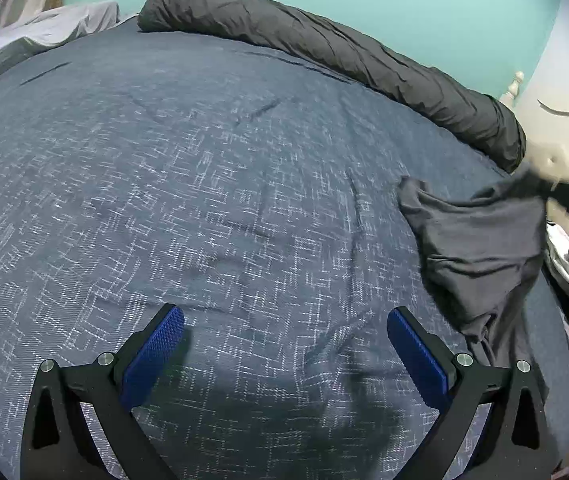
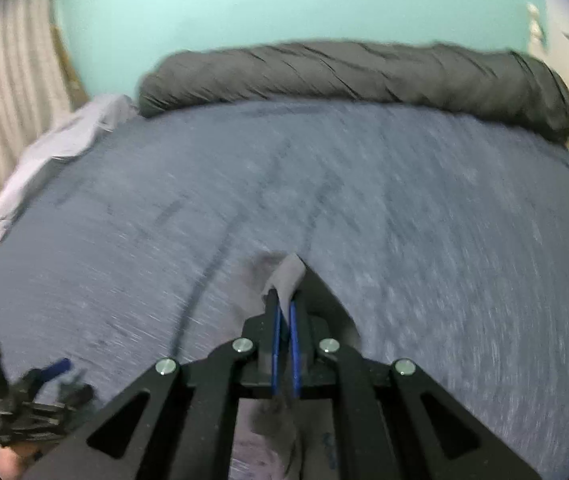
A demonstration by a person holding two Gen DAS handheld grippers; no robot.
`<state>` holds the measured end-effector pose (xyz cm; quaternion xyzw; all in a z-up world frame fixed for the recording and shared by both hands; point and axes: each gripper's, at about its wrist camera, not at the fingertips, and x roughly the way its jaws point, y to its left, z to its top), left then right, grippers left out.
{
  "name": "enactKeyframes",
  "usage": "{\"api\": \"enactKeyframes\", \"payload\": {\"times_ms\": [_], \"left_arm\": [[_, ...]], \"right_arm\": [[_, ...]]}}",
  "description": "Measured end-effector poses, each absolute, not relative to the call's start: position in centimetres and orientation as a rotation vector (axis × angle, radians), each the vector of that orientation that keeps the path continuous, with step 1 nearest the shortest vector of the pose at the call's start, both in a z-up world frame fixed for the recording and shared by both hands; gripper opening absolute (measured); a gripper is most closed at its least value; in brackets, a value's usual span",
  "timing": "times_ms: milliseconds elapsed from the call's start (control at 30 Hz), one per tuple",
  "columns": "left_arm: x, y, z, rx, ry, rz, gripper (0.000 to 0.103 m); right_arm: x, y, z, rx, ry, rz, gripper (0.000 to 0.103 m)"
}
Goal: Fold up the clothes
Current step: 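Regrasp the grey garment's waistband with the right gripper and lift it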
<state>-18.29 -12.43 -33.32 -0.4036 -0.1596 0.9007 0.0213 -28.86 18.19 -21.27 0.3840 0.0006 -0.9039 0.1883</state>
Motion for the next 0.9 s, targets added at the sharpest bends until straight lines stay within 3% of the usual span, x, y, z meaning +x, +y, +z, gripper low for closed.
{"api": "enactKeyframes", "payload": {"times_ms": [233,433,500,600,900], "left_arm": [[-18.4,-13.5,-33.0,-1.233,-0.520,2.814,0.103],[-18.4,-14.9,-33.2,-1.244,-0.541,2.826,0.103],[-18.0,-15.1,-33.2,-1.249,-0.544,2.828,0.103],[-18.1,-15.5,-33.3,-1.253,-0.556,2.825,0.103],[-18.3,-15.6,-33.2,-1.258,-0.545,2.818,0.103]], "right_arm": [[-29.8,9.9,-17.4,0.990,0.090,-2.299,0.004],[-31.3,4.1,-20.8,1.121,0.205,-2.190,0.007],[-31.4,3.8,-21.8,1.153,0.190,-2.187,0.029],[-30.9,6.1,-22.1,1.148,0.110,-2.222,0.041],[-26.3,18.6,-25.9,1.283,-0.121,-2.385,0.041]]}}
